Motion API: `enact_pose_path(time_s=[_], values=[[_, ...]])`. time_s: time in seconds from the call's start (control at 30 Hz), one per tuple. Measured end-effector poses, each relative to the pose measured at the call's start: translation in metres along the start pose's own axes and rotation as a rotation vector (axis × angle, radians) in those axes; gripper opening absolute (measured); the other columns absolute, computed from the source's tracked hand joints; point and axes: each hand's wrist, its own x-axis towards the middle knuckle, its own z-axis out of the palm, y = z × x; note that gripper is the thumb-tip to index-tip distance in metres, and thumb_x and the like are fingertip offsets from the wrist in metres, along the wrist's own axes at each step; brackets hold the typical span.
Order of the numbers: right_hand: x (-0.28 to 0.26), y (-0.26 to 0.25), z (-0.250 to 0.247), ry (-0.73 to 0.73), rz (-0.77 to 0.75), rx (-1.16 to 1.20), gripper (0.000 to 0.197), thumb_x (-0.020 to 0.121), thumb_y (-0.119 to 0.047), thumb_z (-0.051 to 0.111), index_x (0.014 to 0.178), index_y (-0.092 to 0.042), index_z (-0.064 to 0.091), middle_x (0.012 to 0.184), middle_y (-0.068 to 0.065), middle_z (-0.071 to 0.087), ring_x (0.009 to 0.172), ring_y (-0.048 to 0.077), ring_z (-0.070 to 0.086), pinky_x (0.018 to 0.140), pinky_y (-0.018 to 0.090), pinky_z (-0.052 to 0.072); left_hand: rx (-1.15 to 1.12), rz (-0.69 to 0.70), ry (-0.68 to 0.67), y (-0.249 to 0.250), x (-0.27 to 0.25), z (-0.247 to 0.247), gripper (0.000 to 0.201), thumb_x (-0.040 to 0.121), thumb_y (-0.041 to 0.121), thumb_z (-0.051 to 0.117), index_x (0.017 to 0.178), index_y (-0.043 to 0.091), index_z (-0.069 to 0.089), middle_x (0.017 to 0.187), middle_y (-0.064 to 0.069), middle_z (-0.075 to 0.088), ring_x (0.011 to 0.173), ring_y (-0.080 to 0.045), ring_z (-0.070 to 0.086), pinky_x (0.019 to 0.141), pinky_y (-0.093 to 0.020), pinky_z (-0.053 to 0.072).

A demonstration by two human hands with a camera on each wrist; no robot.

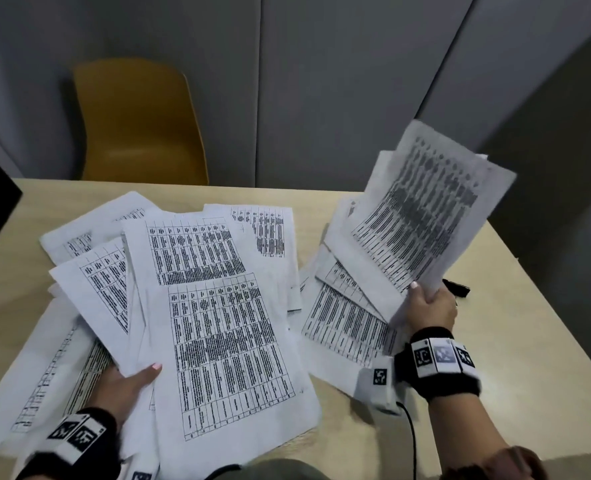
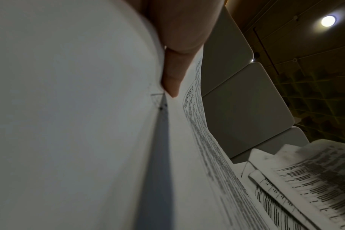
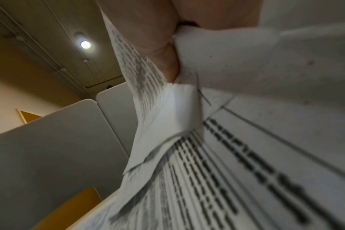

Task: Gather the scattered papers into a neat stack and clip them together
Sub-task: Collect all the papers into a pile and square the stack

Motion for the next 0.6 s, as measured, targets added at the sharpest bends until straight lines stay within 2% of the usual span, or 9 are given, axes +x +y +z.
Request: enact_pose_path(time_s=[0.03,0.07,0.17,0.27,0.37,0.47,0.53,0.6], values=[[0.001,-0.004,0.001,0.023,0.002,0.022,0.014,0.092,-0.018,0.053,0.078,-0.015,0.053,0.072,0.001,0.046,0.083,0.02,0.044,0.073,0.026,0.033,0.003,-0.001,0.001,-0.001,0.001,-0.001,0.031,0.078,0.004,0.069,0.106,-0.005,0.061,0.1,-0.018,0.065,0.098,-0.034,0.061,0.1,-0.048,0.041],[0.002,-0.007,0.003,0.046,-0.002,0.042,0.016,0.091,-0.021,0.054,0.077,-0.019,0.049,0.069,0.0,0.043,0.082,0.021,0.045,0.073,0.027,0.034,0.003,-0.003,-0.004,-0.002,0.001,-0.001,0.031,0.077,0.006,0.07,0.106,-0.004,0.062,0.102,-0.018,0.066,0.099,-0.034,0.061,0.101,-0.049,0.041],[0.003,-0.023,0.009,0.107,0.005,0.212,0.013,0.09,-0.023,0.056,0.092,-0.011,0.051,0.085,0.008,0.057,0.084,0.027,0.057,0.08,0.028,0.047,0.016,-0.006,-0.007,-0.002,0.001,-0.001,0.03,0.077,0.008,0.071,0.104,0.001,0.063,0.105,-0.019,0.067,0.101,-0.035,0.062,0.101,-0.053,0.041],[-0.001,-0.048,0.015,0.141,0.044,0.407,0.01,0.091,-0.015,0.056,0.096,-0.008,0.05,0.089,0.01,0.055,0.082,0.022,0.056,0.06,0.011,0.045,0.013,0.001,-0.012,-0.001,0.001,0.0,0.029,0.077,0.007,0.07,0.105,0.001,0.063,0.106,-0.021,0.067,0.103,-0.036,0.061,0.101,-0.054,0.04],[-0.006,-0.065,0.023,0.187,0.074,0.554,0.026,0.092,-0.014,0.055,0.114,-0.002,0.048,0.089,0.008,0.051,0.09,0.02,0.054,0.059,0.007,0.041,-0.005,0.007,-0.013,0.0,0.0,0.001,0.03,0.078,0.002,0.068,0.107,-0.003,0.062,0.105,-0.021,0.066,0.102,-0.036,0.061,0.102,-0.054,0.039],[-0.01,-0.077,0.027,0.232,0.125,0.681,0.039,0.094,-0.015,0.052,0.127,0.0,0.04,0.098,0.005,0.045,0.091,0.015,0.046,0.044,-0.001,0.033,-0.021,0.005,-0.024,-0.001,0.001,0.001,0.029,0.077,0.0,0.067,0.106,-0.002,0.062,0.105,-0.019,0.065,0.101,-0.034,0.061,0.102,-0.053,0.039],[-0.009,-0.084,0.03,0.242,0.129,0.732,0.04,0.094,-0.016,0.052,0.128,0.002,0.042,0.099,0.006,0.046,0.089,0.016,0.048,0.038,-0.003,0.029,-0.009,-0.001,-0.025,-0.004,0.003,0.0,0.025,0.076,0.003,0.07,0.1,0.004,0.063,0.107,-0.021,0.066,0.102,-0.036,0.062,0.101,-0.055,0.039],[-0.006,-0.086,0.038,0.257,0.122,0.751,0.036,0.093,-0.012,0.053,0.126,0.001,0.047,0.097,0.007,0.051,0.087,0.016,0.051,0.04,-0.005,0.029,-0.013,-0.014,-0.024,-0.006,0.006,-0.001,0.025,0.075,0.007,0.072,0.099,0.007,0.063,0.108,-0.022,0.066,0.103,-0.037,0.061,0.101,-0.056,0.039]])
